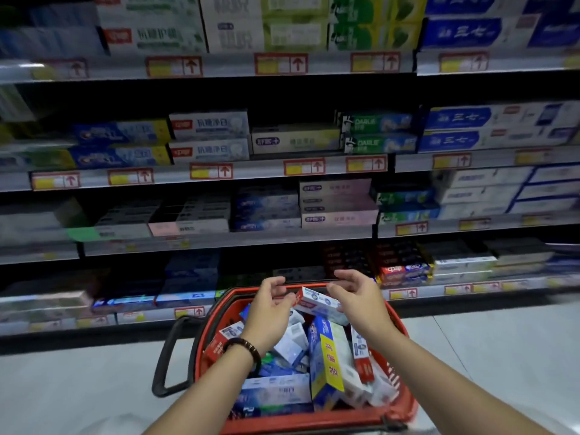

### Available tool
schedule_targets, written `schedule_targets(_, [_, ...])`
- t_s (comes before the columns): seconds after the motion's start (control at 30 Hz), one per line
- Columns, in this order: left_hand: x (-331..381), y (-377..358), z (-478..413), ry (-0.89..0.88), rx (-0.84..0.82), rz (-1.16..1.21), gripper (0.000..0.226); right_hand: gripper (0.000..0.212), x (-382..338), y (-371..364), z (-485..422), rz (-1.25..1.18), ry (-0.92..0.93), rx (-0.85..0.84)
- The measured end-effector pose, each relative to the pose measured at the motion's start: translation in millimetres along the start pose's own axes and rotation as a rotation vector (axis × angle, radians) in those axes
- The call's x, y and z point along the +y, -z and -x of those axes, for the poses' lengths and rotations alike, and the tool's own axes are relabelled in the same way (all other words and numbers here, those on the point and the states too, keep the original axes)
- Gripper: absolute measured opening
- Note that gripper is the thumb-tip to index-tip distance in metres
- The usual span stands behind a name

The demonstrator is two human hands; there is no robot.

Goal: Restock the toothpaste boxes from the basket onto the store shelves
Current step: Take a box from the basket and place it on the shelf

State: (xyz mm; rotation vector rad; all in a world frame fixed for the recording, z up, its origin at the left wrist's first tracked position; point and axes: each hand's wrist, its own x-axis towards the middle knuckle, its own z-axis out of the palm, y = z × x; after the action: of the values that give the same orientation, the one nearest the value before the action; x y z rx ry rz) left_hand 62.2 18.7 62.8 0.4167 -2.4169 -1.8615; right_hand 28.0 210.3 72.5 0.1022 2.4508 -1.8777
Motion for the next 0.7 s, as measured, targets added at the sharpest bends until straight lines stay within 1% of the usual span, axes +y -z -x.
schedule_targets(0.13, [-24.6,-9.5,-2.3,0.081,-0.022,-0.036,0.027,0.029,32.2,3.3,2.9,0.055,-0.099,0.003])
schedule_targets(0.23, [-35.8,-16.0,-4.7,0.203,-0.156,-0.066,0.028,0.030,55.1,2.0,7.7,0.096,-0.178,-0.036])
schedule_targets(0.33, [-39.1,-25.7,-6.3,0.351,-0.246,0.033,0.027,0.034,72.6,0.0,10.2,0.116,-0.248,-0.070])
schedule_targets(0.4, [-41.0,-32.1,-6.1,0.380,-0.284,0.039,0.026,0.035,79.1,-1.5,11.8,0.148,-0.285,-0.088])
schedule_targets(0.53, [-48.6,-42.4,-7.0,0.381,-0.344,0.007,0.026,0.036,88.7,-7.2,14.0,0.238,-0.325,-0.124])
schedule_targets(0.7, [-56.1,-53.5,-9.5,0.425,-0.393,0.054,0.031,0.052,92.4,-13.4,20.5,0.365,-0.358,-0.167])
